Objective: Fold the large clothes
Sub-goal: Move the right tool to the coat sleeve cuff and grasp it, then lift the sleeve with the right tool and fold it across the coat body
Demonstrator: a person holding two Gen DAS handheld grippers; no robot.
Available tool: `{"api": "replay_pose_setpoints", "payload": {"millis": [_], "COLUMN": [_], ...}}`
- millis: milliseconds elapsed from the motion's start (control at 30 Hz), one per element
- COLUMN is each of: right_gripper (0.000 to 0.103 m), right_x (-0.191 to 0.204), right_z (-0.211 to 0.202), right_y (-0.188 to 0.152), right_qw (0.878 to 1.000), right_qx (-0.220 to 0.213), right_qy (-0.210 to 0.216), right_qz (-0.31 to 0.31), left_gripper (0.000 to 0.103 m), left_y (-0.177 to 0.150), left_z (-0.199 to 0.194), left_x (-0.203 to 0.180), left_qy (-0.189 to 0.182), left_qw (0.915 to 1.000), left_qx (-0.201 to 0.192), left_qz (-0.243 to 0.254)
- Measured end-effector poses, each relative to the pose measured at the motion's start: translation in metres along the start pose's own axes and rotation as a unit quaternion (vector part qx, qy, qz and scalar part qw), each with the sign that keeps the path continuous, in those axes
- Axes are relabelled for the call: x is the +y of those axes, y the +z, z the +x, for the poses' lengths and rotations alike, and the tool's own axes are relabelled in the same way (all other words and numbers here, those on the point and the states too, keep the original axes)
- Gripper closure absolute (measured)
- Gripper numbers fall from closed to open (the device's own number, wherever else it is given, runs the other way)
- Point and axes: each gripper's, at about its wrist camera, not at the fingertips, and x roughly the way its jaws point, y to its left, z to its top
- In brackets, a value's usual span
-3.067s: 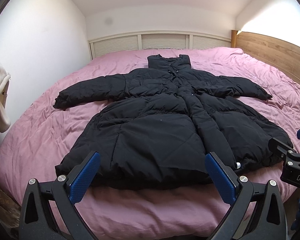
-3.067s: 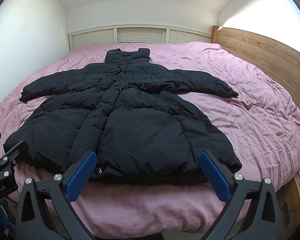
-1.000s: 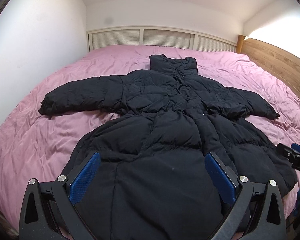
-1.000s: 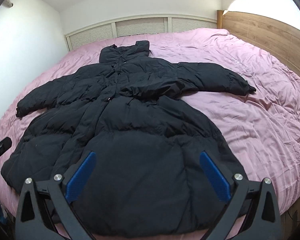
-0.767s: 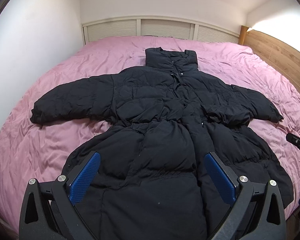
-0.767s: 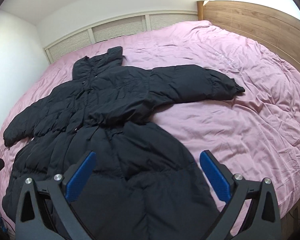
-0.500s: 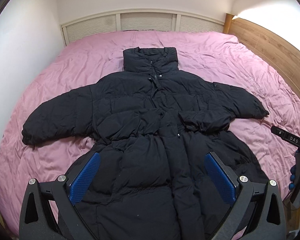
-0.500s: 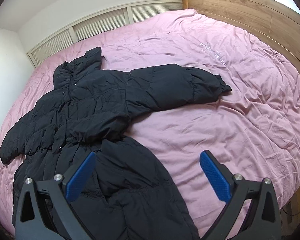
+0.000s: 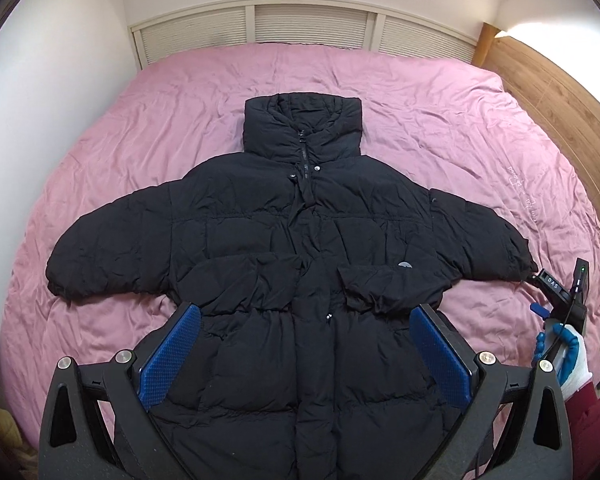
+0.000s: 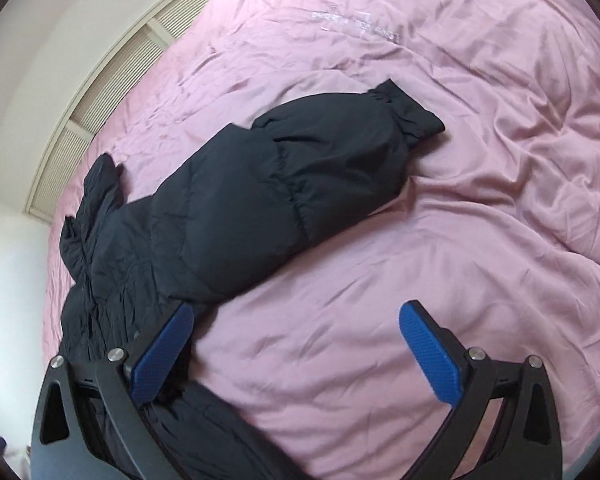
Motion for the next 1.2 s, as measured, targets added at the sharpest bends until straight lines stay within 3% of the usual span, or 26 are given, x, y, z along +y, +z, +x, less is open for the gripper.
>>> {"api": "replay_pose_setpoints", "payload": {"millis": [233, 467, 500, 567, 667, 867, 1200], "right_gripper": [0.000, 0.001, 0.004, 0.022, 0.041, 0.071, 0.083], "right_x": [-0.046, -0.059, -0.059, -0.058, -0.056, -0.058, -0.036], "right_z": [0.067, 0.103, 0.105, 0.106, 0.105, 0.095, 0.067], "right_y": [0.047, 0.070, 0.072, 0.077, 0.082, 0.085, 0.090], "right_qw": [0.989, 0.971, 0.969, 0.968, 0.967, 0.963, 0.972], "right_qx": [0.018, 0.018, 0.015, 0.012, 0.010, 0.004, -0.013], "right_qy": [0.057, 0.099, 0.103, 0.104, 0.101, 0.105, 0.081], "right_qz": [0.138, 0.216, 0.223, 0.229, 0.233, 0.249, 0.219], "left_gripper": [0.001, 0.001, 0.001, 0.001, 0.001, 0.001, 0.001], "left_y": [0.010, 0.010, 0.010, 0.009, 0.008, 0.006, -0.011], "left_z": [0.019, 0.031, 0.031, 0.030, 0.030, 0.026, 0.028], "left_x": [0.013, 0.028, 0.029, 0.029, 0.032, 0.040, 0.080], "left_qy": [0.046, 0.078, 0.083, 0.091, 0.092, 0.079, 0.058], "left_qw": [0.9979, 0.9936, 0.9932, 0.9927, 0.9924, 0.9937, 0.9930], "left_qx": [0.030, 0.056, 0.056, 0.057, 0.059, 0.053, 0.041], "left_qz": [-0.033, -0.060, -0.059, -0.054, -0.057, -0.060, -0.094]}}
